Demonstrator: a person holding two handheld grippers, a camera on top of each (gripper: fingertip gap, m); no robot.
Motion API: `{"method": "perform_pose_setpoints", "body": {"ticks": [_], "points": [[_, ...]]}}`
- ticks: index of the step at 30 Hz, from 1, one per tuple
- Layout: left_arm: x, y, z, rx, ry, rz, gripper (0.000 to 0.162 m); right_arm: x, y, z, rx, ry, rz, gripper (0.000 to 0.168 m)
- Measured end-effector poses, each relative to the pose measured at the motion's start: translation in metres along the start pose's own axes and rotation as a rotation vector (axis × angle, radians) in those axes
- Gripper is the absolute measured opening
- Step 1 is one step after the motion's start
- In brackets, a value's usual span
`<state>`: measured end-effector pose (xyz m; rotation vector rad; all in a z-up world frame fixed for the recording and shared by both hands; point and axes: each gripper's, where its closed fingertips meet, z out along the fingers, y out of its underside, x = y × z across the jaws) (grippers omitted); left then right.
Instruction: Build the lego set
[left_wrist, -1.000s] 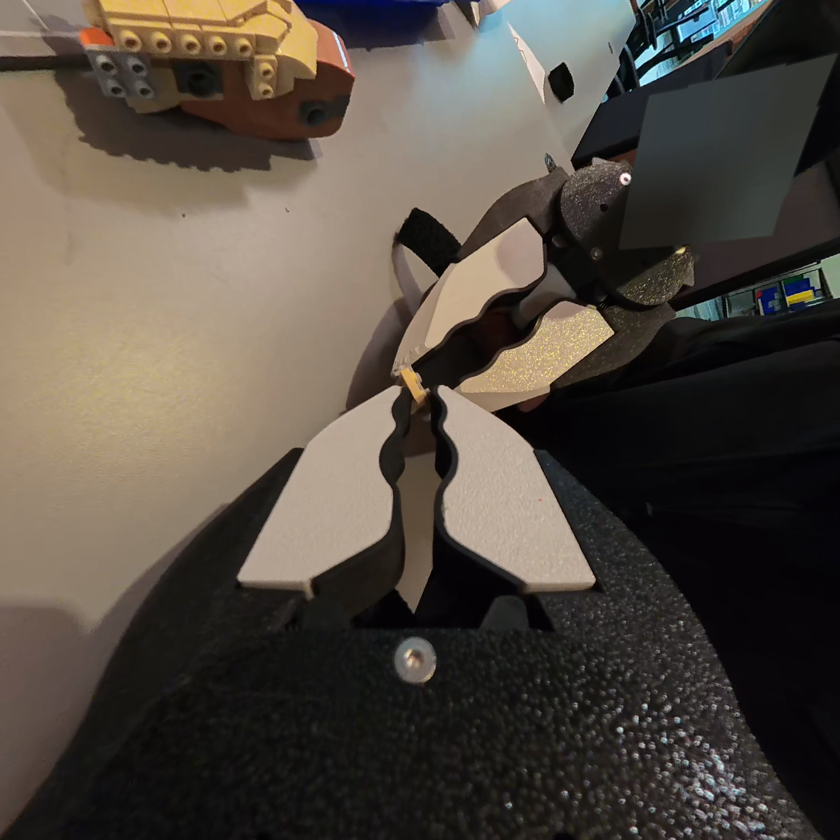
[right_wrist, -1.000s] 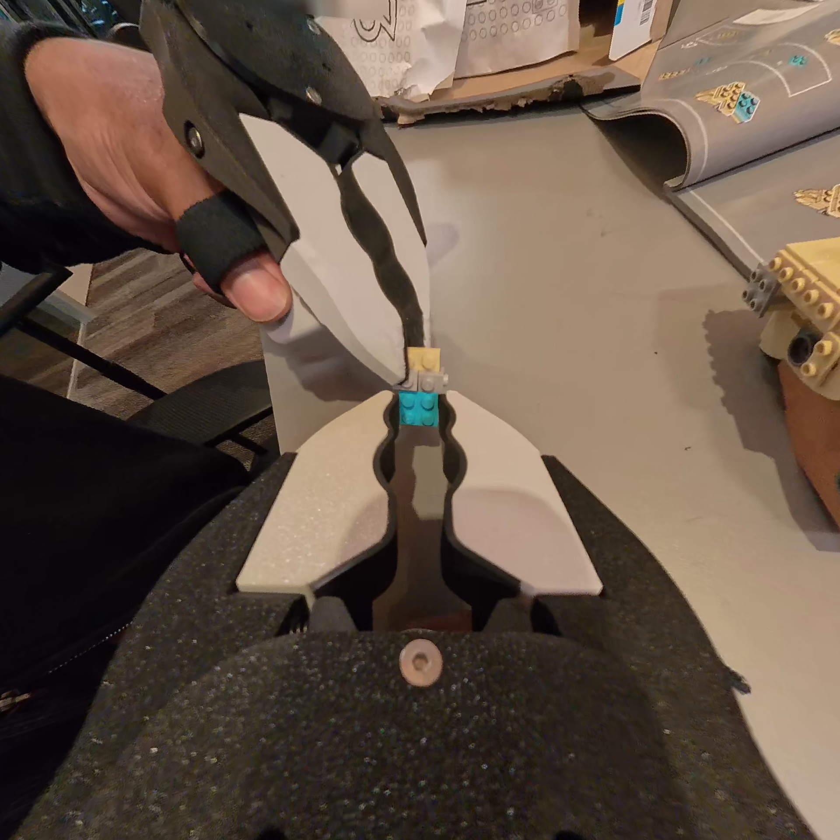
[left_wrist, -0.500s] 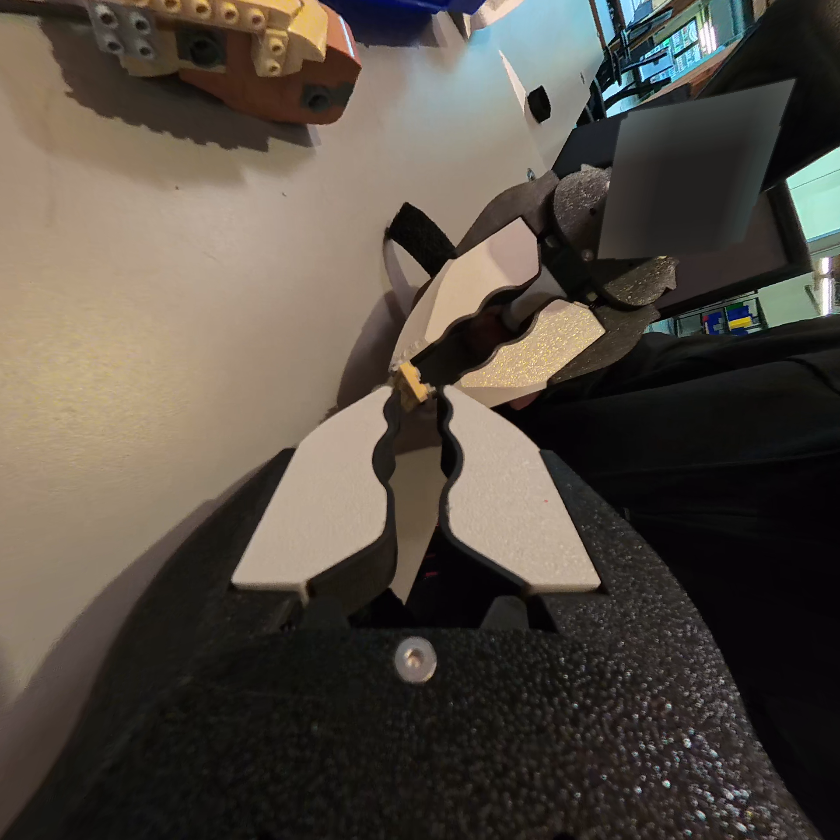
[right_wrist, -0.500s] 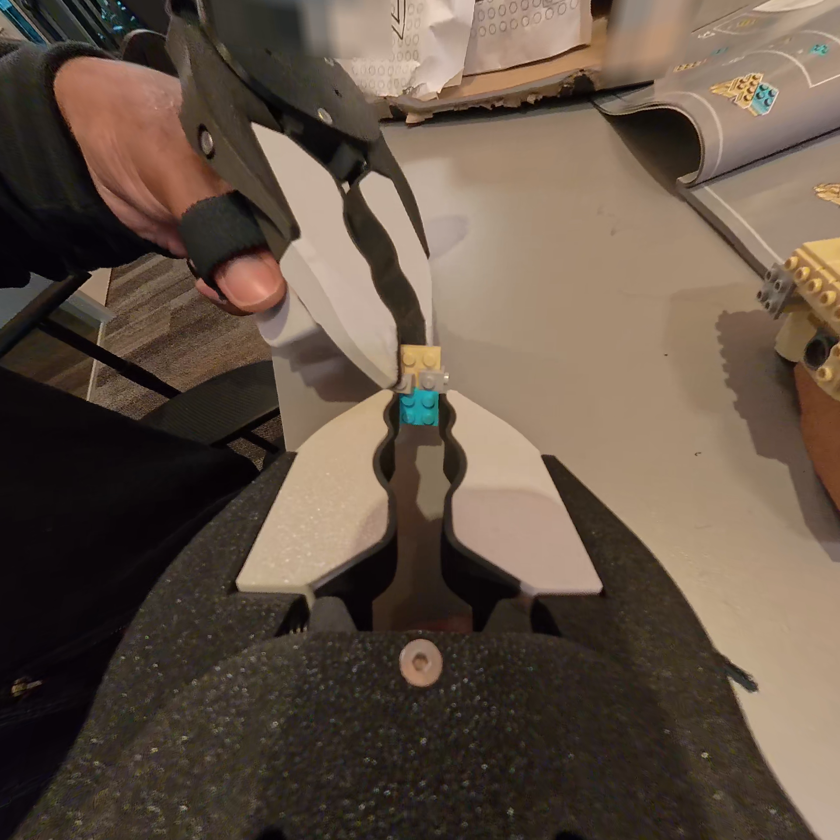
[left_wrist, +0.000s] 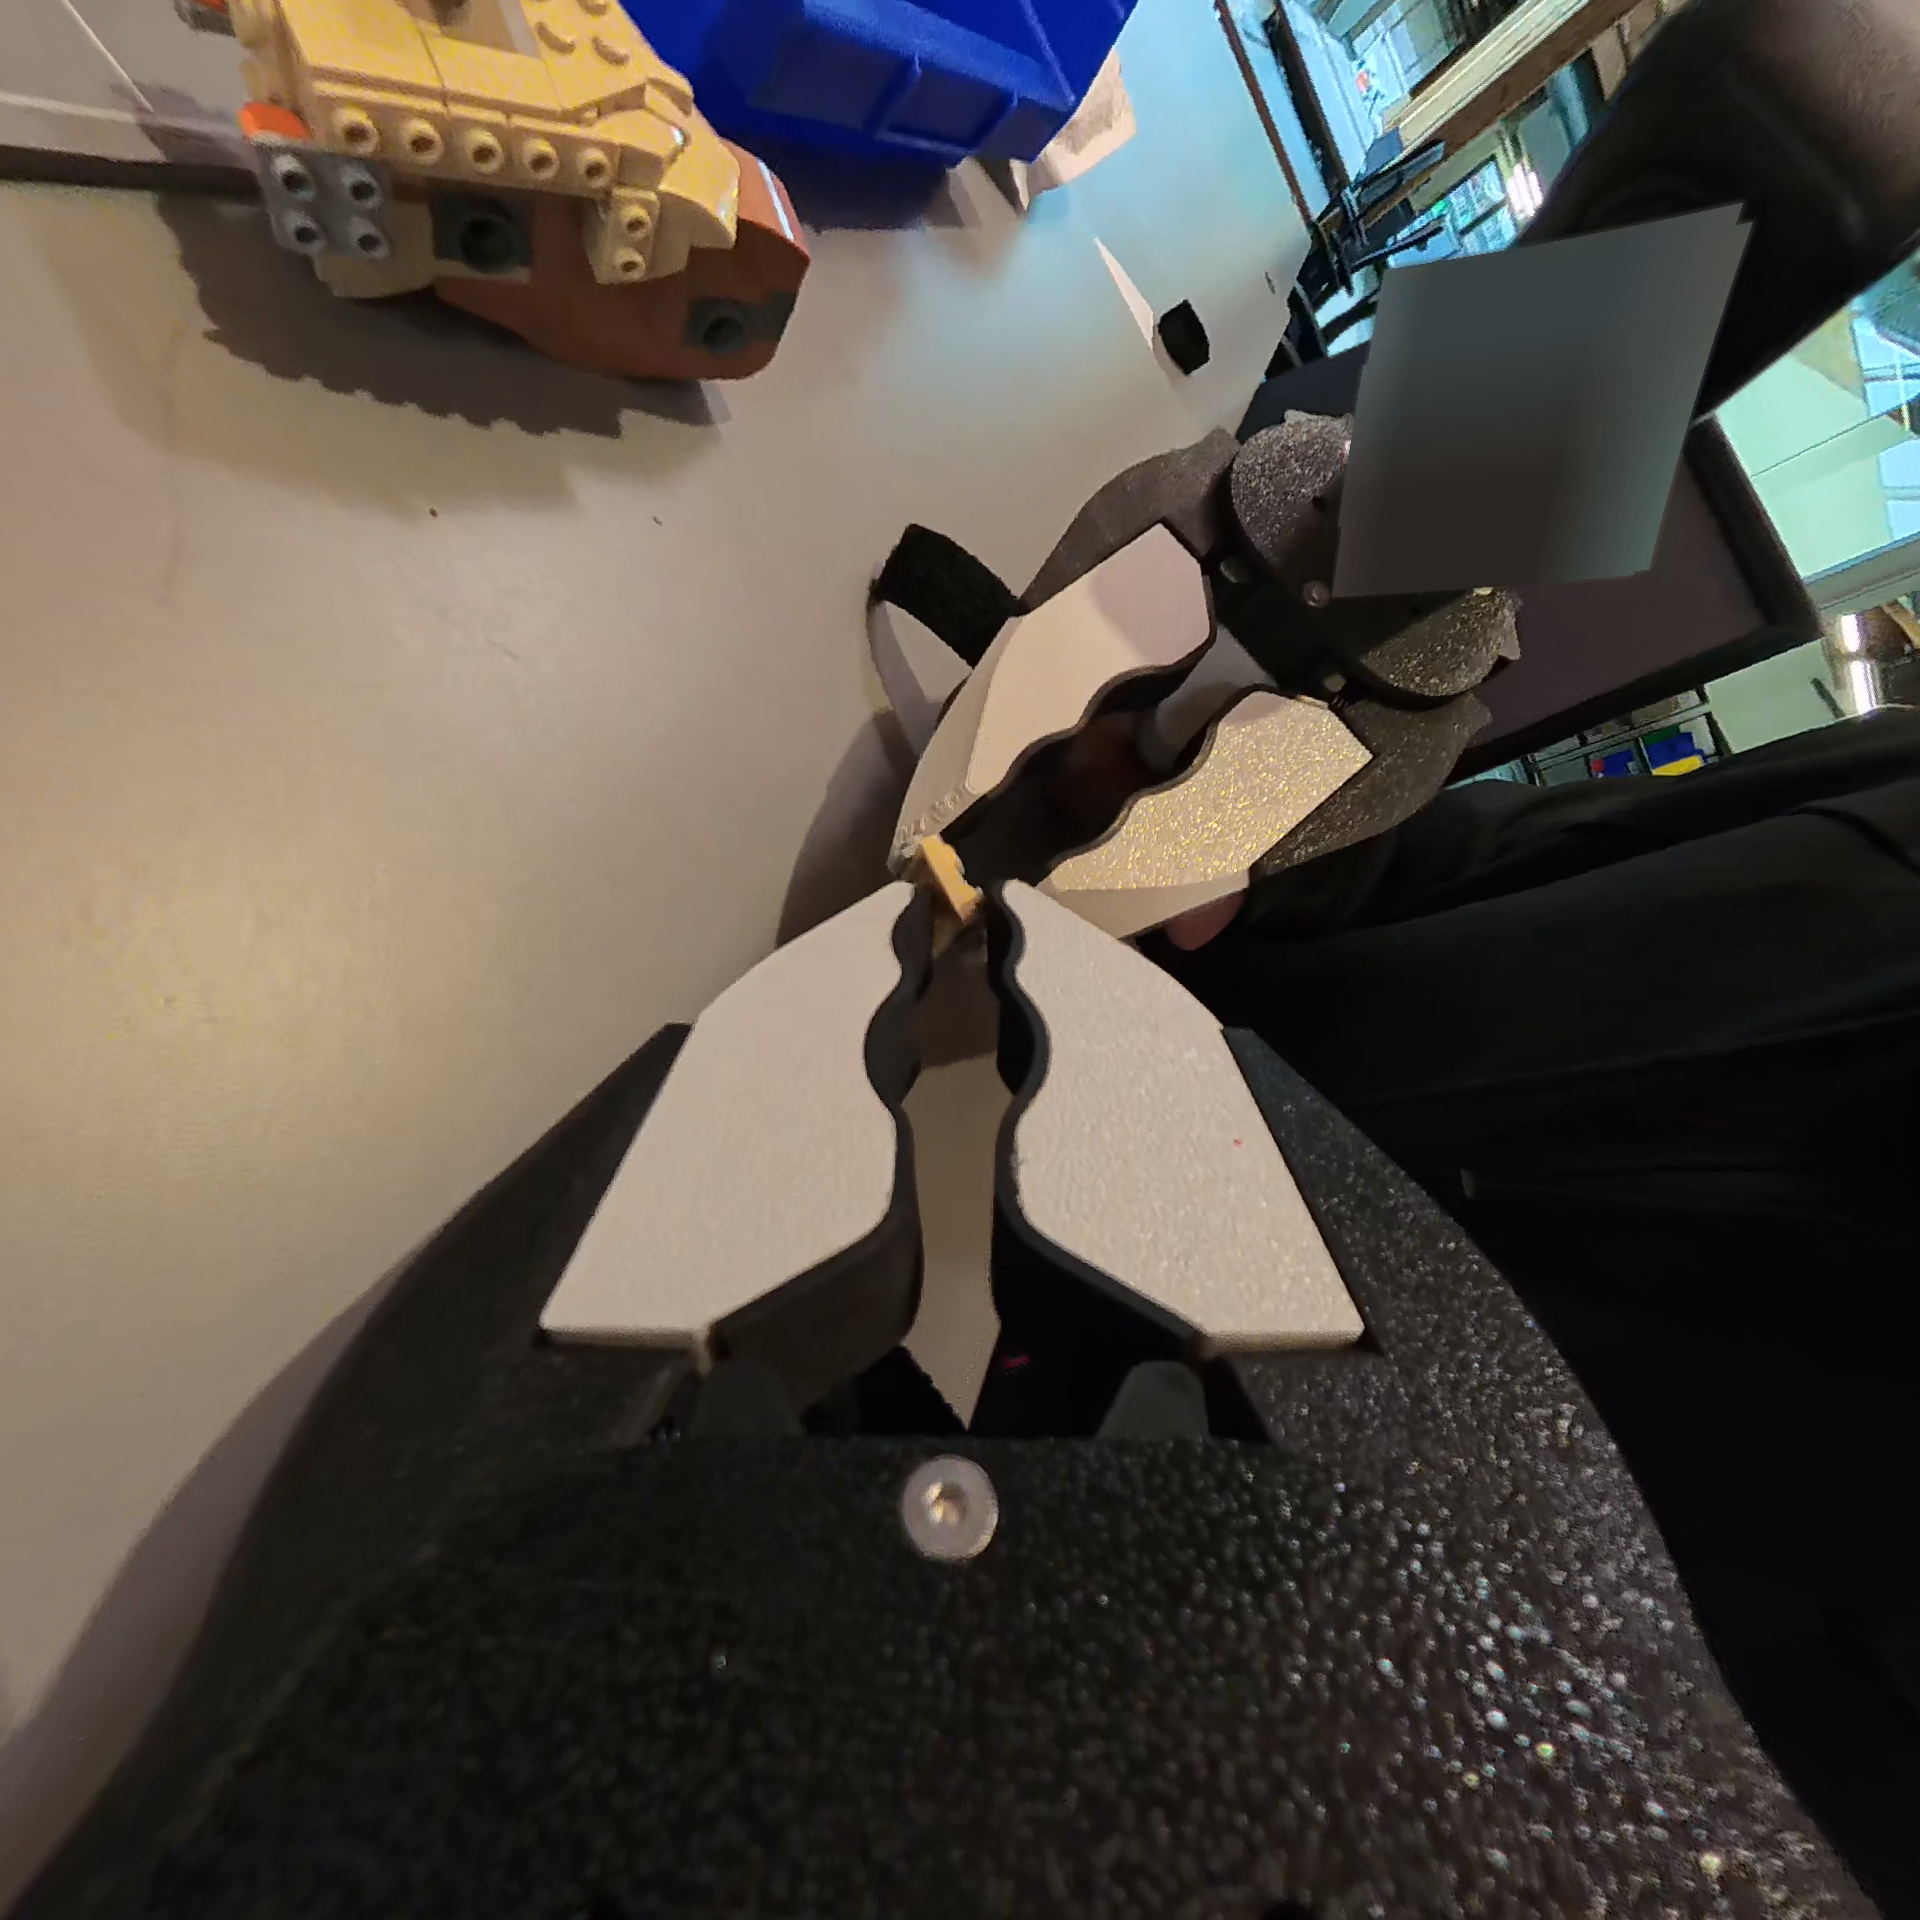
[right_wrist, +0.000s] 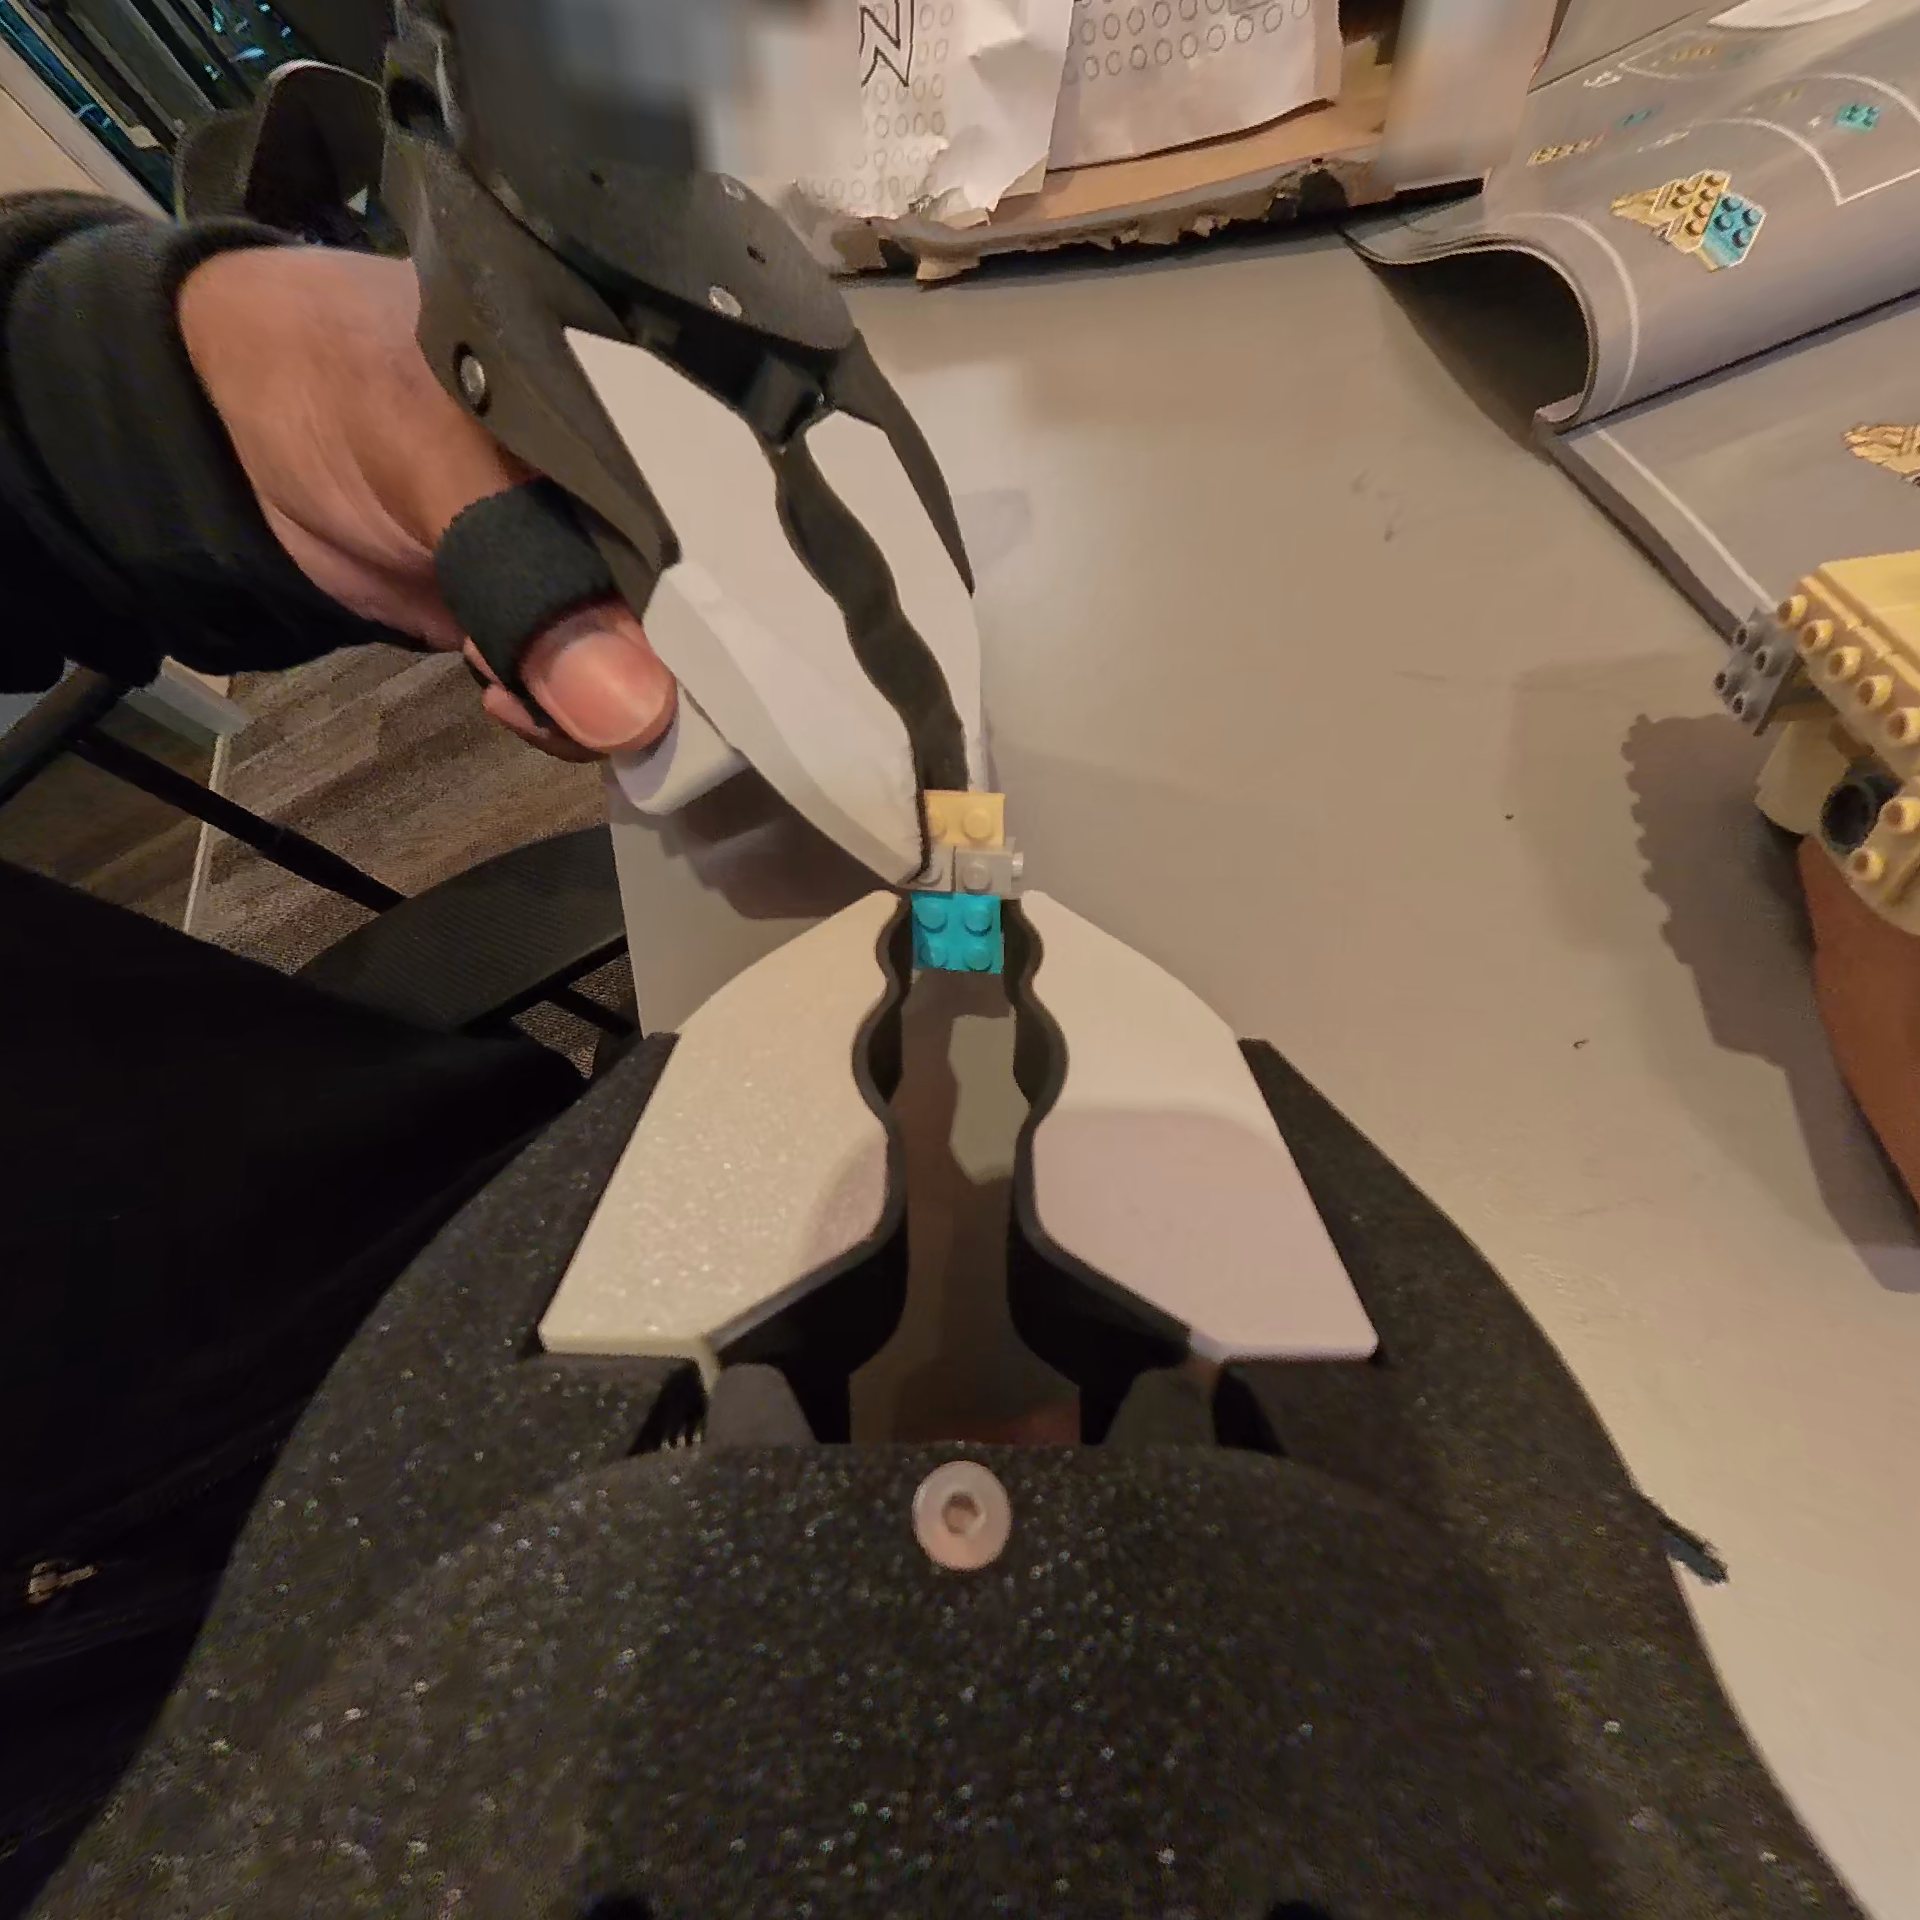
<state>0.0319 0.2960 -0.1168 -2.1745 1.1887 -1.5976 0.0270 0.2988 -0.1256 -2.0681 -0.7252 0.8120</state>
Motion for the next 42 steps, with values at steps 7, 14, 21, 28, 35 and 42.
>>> {"method": "perform_pose_setpoints", "body": {"ticks": [7, 14, 21, 28, 35, 42], "points": [[-0.002, -0.003, -0.001, 0.078, 0.016, 0.028, 0.007, 0.006, -0.004, -0.003, 0.028, -0.002, 0.039, 0.014], [0.006, -0.017, -0.006, 0.200, 0.129, -0.026, 0.007, 0.008, -0.010, -0.015, 0.114, -0.068, 0.169, 0.016], [0.023, -0.038, -0.015, 0.374, 0.314, -0.131, 0.007, 0.004, -0.033, -0.036, 0.328, -0.279, 0.422, 0.021], [0.033, -0.041, -0.015, 0.435, 0.409, -0.165, 0.007, -0.003, -0.044, -0.036, 0.411, -0.380, 0.514, 0.019], [0.027, -0.042, -0.014, 0.449, 0.332, -0.119, 0.008, 0.003, -0.045, -0.033, 0.432, -0.339, 0.548, 0.011], [0.024, -0.041, -0.013, 0.448, 0.238, -0.023, 0.009, 0.005, -0.045, -0.032, 0.442, -0.329, 0.573, 0.009]]}}
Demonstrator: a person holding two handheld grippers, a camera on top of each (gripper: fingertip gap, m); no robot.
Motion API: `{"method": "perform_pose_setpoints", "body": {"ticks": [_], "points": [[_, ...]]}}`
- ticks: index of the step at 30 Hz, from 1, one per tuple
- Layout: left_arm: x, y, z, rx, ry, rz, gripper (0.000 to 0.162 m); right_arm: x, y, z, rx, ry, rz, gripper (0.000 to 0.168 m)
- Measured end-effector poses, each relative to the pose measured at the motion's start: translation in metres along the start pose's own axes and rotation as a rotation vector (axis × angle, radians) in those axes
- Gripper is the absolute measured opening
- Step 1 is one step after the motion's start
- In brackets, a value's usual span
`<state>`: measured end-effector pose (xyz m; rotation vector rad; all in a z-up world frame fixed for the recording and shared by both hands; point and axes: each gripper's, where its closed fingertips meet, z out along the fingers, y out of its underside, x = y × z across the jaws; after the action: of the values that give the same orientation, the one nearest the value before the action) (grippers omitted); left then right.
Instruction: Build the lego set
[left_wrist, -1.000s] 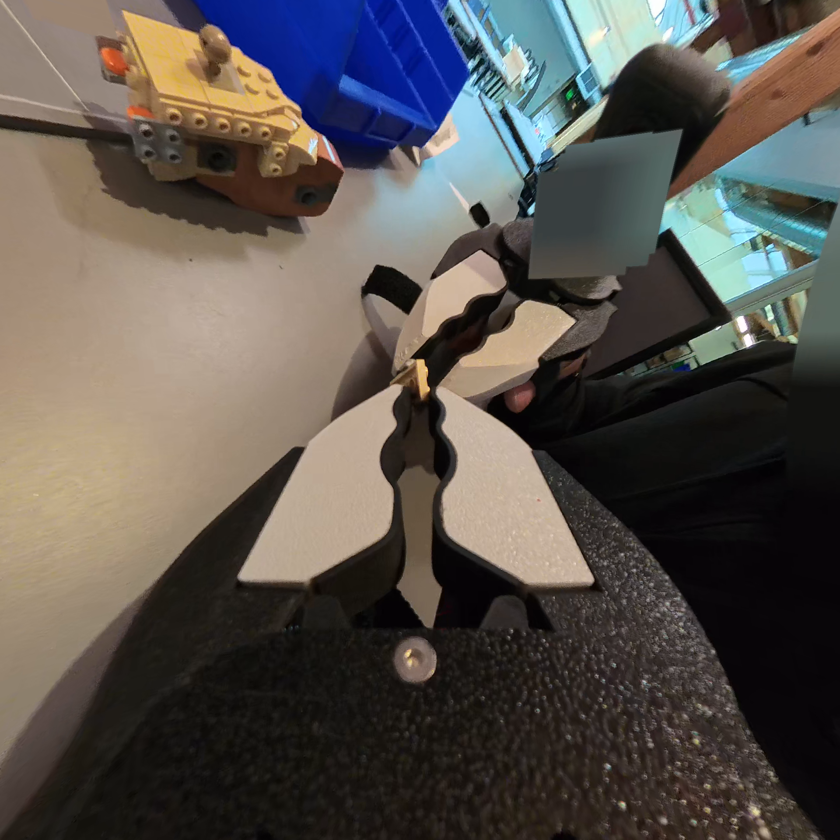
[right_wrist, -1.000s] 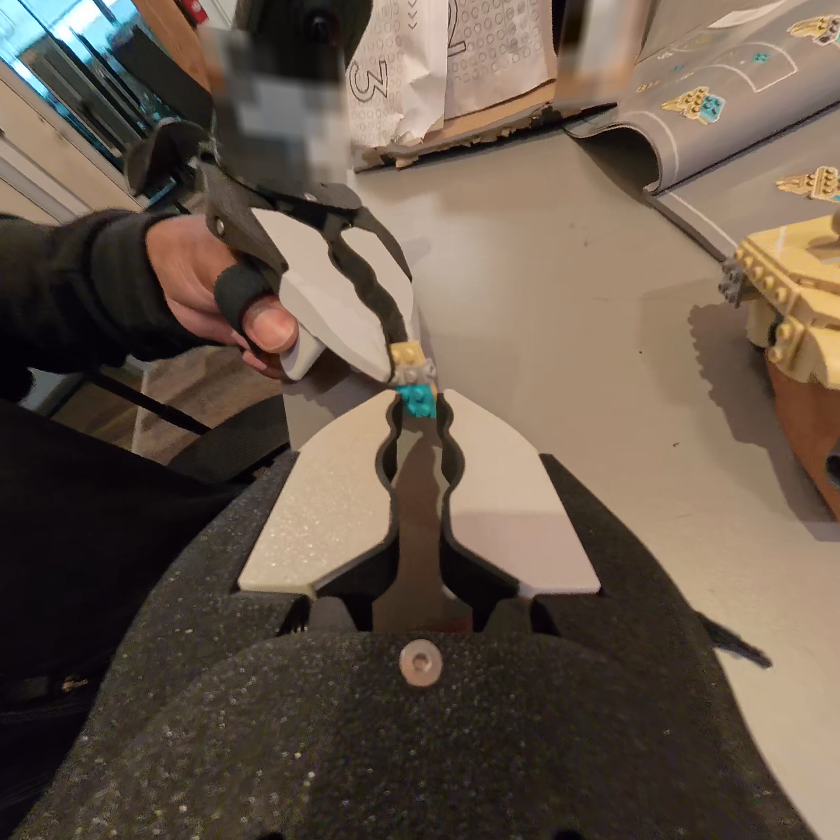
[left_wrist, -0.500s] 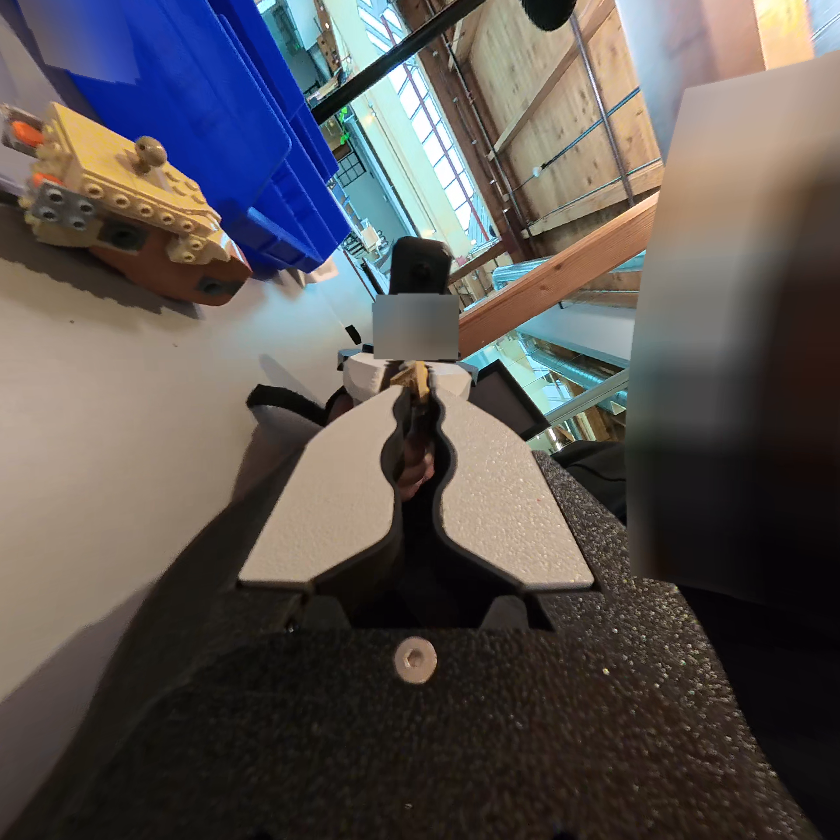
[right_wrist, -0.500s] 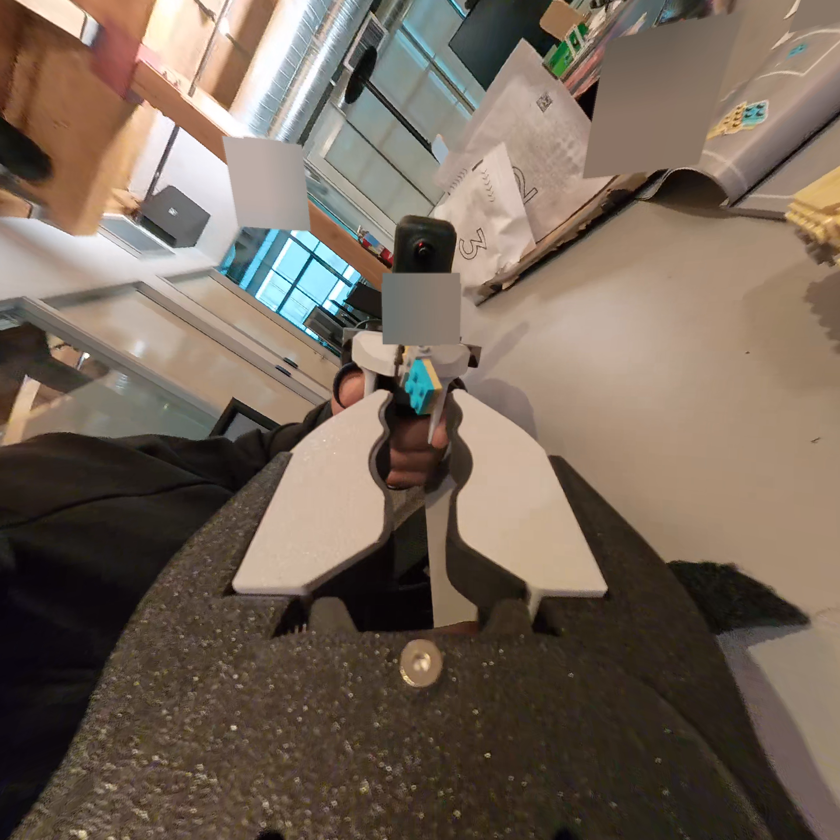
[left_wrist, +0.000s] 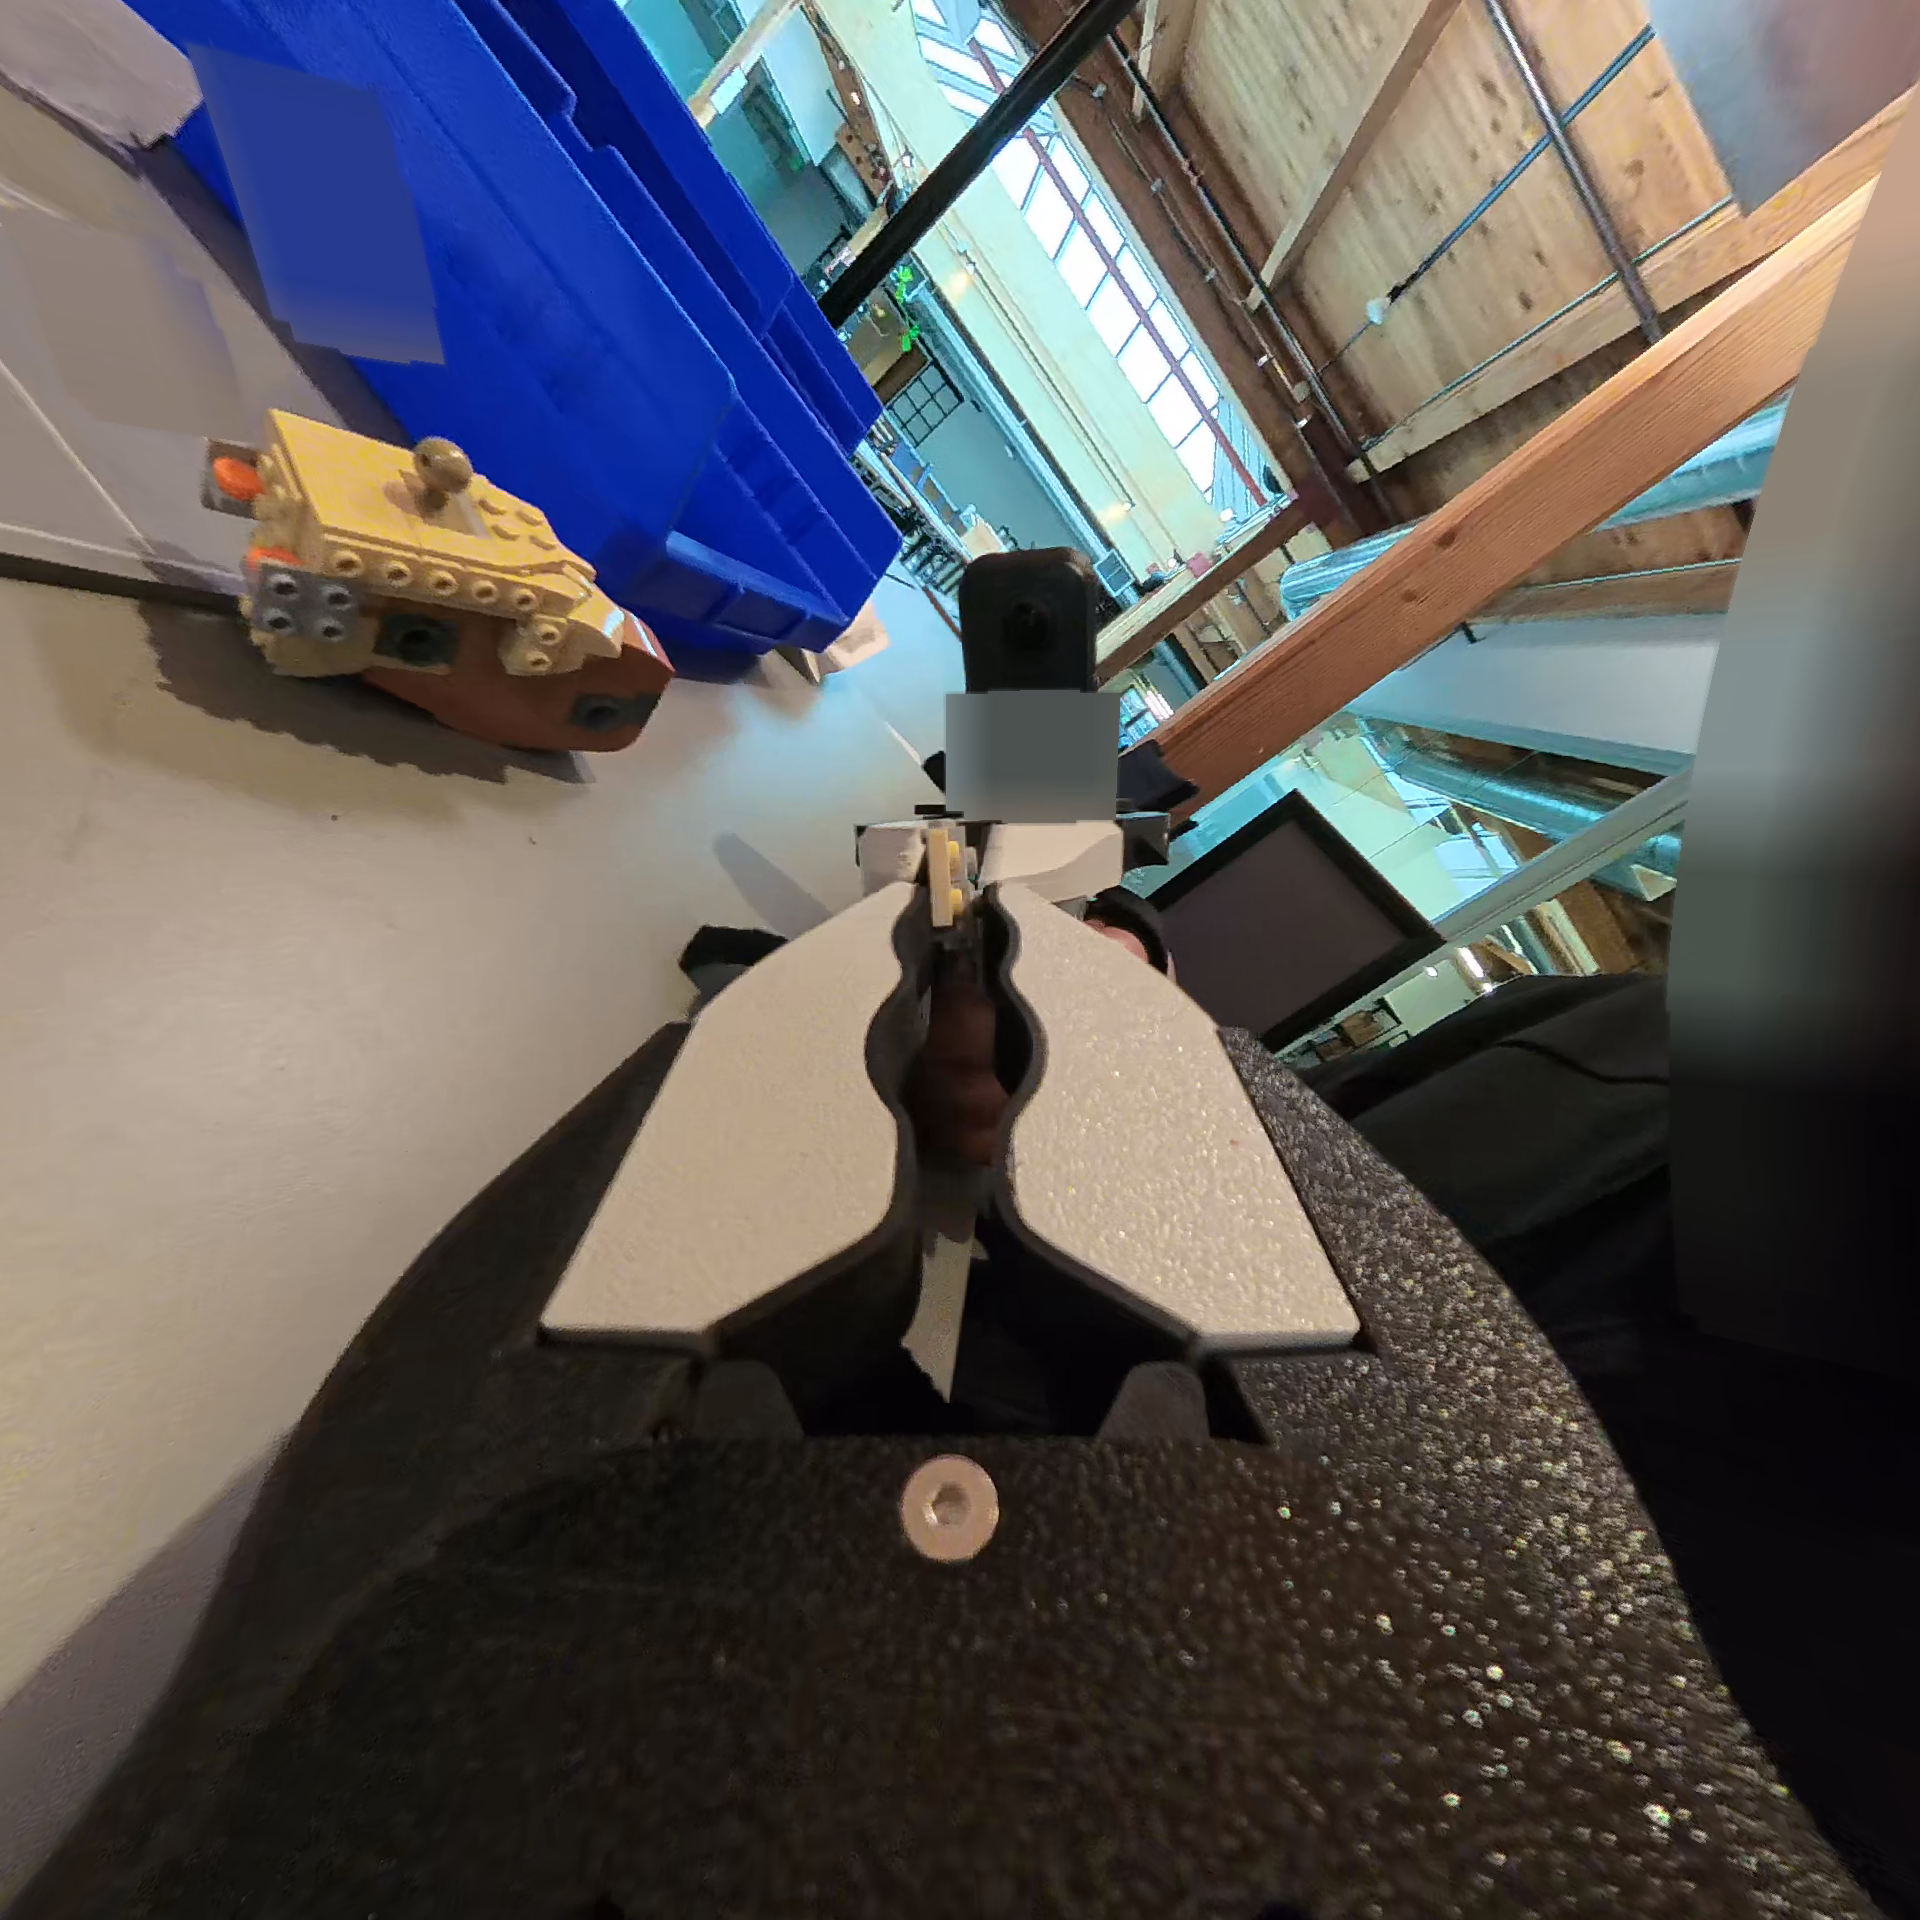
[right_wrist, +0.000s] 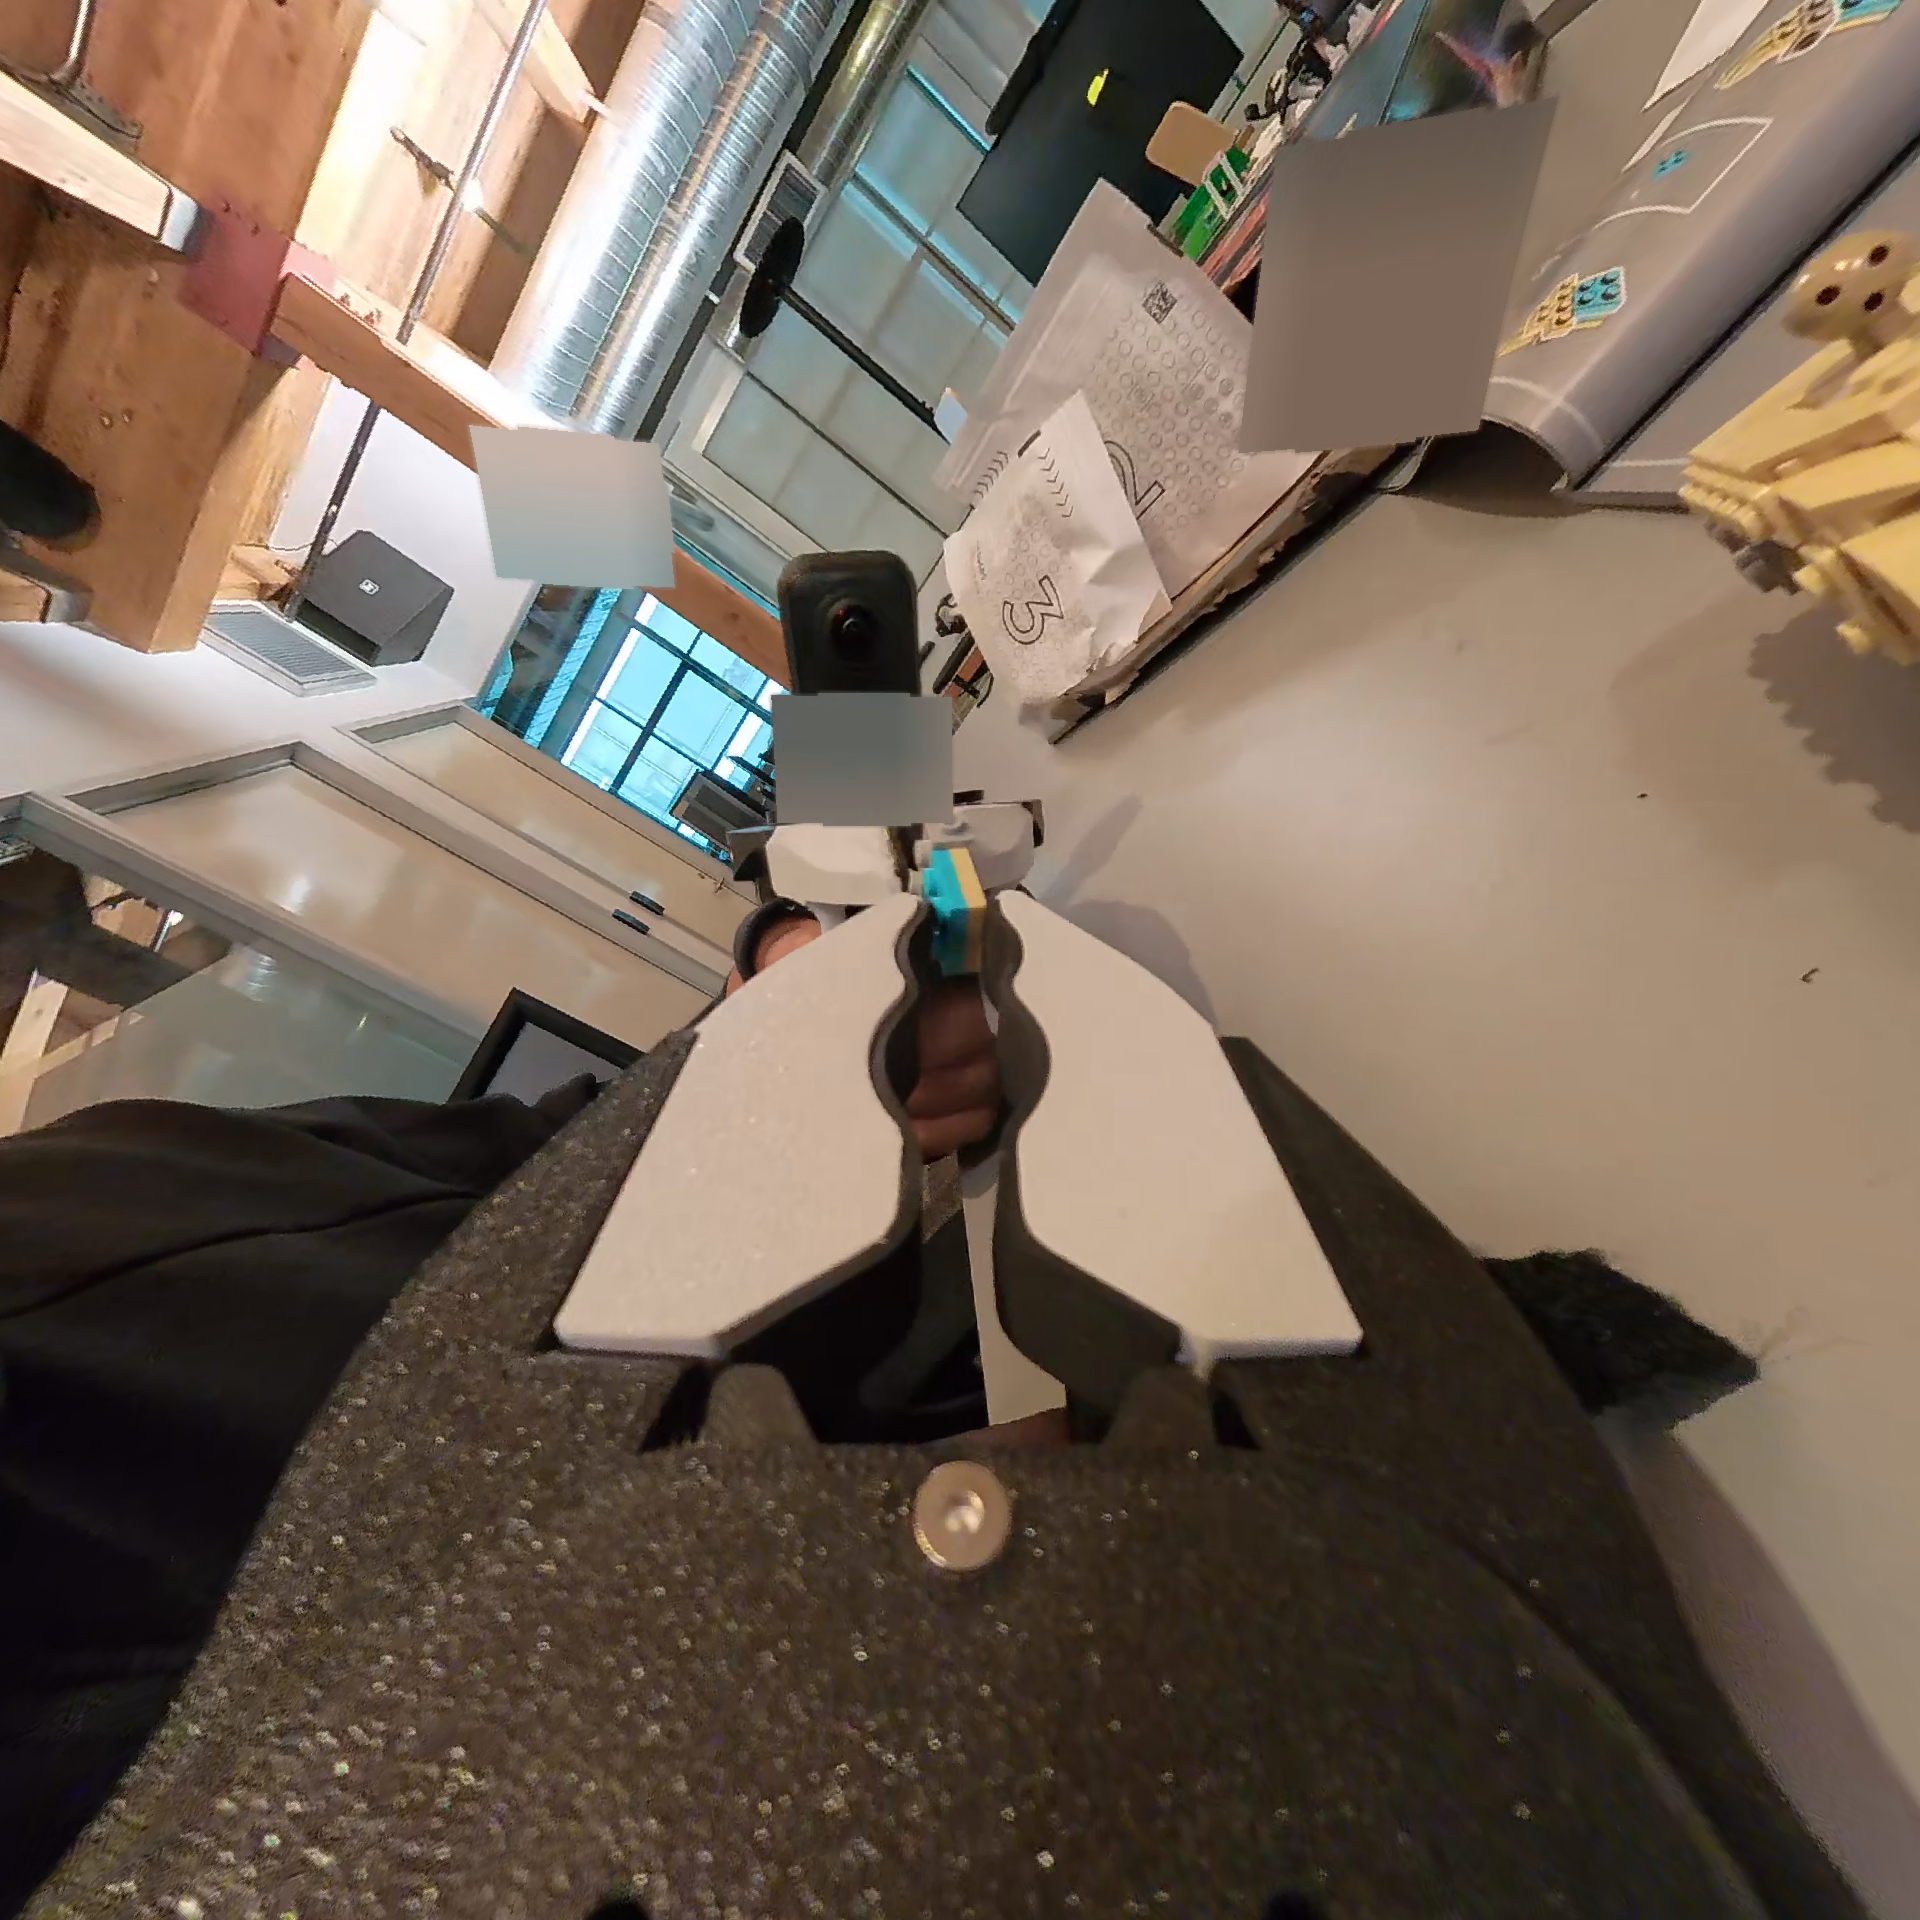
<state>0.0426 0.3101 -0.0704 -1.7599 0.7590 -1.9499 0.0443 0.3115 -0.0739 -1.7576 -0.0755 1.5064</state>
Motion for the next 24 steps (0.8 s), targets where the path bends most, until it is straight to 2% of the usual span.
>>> {"method": "perform_pose_setpoints", "body": {"ticks": [12, 24], "points": [[-0.0055, 0.0007, 0.0015, -0.008, -0.117, 0.164, 0.008, 0.0041, 0.0008, -0.0002, 0.015, 0.014, 0.065, 0.009], [-0.0013, -0.0011, 0.0034, -0.005, -0.059, 0.119, 0.008, 0.0020, -0.0017, -0.0018, 0.031, -0.020, 0.094, 0.009]]}}
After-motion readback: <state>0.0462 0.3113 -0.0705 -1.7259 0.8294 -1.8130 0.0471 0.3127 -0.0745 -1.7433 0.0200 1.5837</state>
